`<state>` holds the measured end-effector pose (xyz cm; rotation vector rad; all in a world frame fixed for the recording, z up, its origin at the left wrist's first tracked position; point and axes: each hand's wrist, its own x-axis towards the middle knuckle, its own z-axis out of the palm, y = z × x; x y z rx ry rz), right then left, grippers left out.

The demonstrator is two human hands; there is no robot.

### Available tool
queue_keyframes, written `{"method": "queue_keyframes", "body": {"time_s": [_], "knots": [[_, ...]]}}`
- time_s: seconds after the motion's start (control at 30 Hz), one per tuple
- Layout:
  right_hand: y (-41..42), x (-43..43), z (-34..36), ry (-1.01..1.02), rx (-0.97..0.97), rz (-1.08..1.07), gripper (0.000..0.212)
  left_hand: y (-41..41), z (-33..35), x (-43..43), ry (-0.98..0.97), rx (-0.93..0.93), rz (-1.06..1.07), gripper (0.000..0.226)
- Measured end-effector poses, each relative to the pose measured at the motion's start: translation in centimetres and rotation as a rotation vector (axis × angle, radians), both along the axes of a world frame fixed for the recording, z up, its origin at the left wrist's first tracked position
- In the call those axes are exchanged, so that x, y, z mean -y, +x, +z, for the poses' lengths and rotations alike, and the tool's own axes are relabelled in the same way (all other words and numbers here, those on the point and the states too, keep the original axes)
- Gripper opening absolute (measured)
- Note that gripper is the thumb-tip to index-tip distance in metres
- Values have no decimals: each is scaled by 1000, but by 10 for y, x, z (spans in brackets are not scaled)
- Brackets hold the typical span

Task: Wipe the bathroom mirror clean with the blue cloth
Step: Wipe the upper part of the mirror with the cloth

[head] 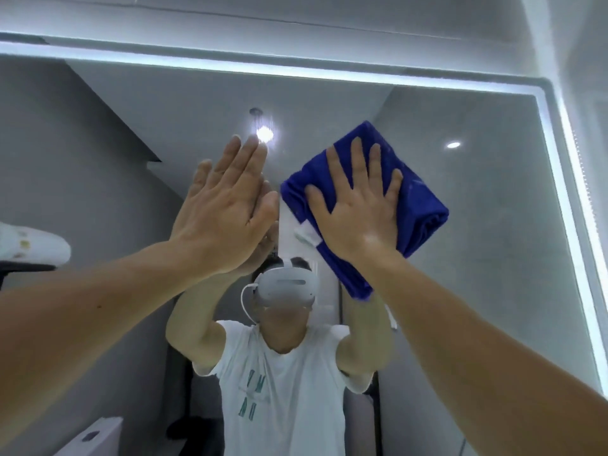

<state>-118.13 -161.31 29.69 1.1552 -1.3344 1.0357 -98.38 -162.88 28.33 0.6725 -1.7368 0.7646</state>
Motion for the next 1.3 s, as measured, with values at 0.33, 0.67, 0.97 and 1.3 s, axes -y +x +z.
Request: {"method": "queue_keyframes", "body": {"time_s": [0.33, 0.67, 0.97, 1.3], "knots": [[-31, -16, -212, 280, -220, -72, 66, -18, -40, 3, 22, 129, 1, 74], [-82, -40, -187, 453, -804, -119, 64, -24, -52, -5, -29, 206, 22, 70], [-79, -26, -14, 135, -190, -83, 58, -64, -52, -9, -75, 90, 17, 71], [-71, -22, -97, 8, -146, 43, 57, -87, -87, -18, -2, 102, 29, 70]]}}
